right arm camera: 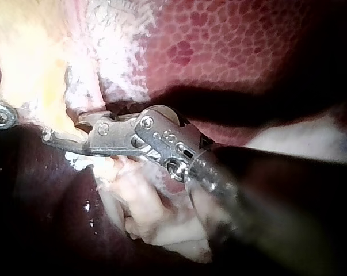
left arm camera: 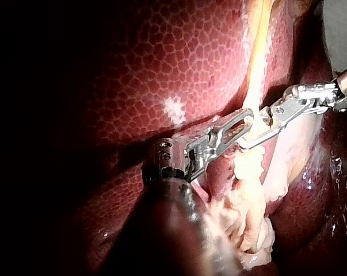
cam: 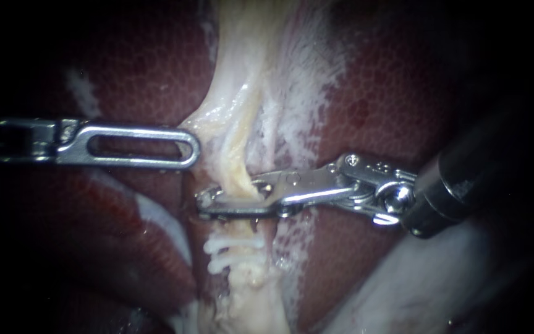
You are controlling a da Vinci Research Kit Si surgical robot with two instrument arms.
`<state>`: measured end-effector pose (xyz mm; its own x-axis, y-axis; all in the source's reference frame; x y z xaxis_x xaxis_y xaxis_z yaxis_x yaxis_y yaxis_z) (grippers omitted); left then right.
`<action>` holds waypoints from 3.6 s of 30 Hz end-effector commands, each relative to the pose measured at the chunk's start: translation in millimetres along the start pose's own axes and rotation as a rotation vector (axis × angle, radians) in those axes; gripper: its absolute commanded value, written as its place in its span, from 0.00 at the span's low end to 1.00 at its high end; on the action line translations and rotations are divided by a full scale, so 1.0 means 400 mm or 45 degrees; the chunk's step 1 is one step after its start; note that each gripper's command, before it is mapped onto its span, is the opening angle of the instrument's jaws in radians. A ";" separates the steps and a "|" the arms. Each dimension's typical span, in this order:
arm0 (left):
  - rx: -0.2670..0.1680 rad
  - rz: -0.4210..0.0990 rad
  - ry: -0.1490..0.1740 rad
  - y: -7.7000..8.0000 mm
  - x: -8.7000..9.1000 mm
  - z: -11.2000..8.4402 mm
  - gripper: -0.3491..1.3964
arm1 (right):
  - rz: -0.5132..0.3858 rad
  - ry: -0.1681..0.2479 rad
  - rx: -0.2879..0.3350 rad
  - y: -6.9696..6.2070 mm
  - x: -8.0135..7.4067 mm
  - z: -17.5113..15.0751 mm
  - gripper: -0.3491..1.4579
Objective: Going back third clip left tube
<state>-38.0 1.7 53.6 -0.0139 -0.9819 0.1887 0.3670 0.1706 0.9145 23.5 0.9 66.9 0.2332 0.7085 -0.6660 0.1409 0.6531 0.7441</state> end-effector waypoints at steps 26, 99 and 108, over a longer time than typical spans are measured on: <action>-0.001 0.000 -0.001 -0.0004 0.0001 -0.0001 0.00 | 0.002 0.018 -0.051 -0.0010 -0.0009 0.0034 0.52; -0.004 0.001 -0.002 0.0099 0.0037 0.0096 0.00 | -0.267 -0.009 -0.167 -0.0157 0.0026 -0.0369 0.52; -0.002 -0.007 -0.001 0.0098 0.0037 0.0104 0.00 | -0.267 -0.009 -0.168 -0.0159 0.0027 -0.0367 0.52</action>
<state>-40.4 1.2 58.9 -0.0165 -0.9828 0.1841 0.3690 0.1651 0.9147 8.7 1.4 60.7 0.2184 0.5523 -0.8046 0.0600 0.8153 0.5759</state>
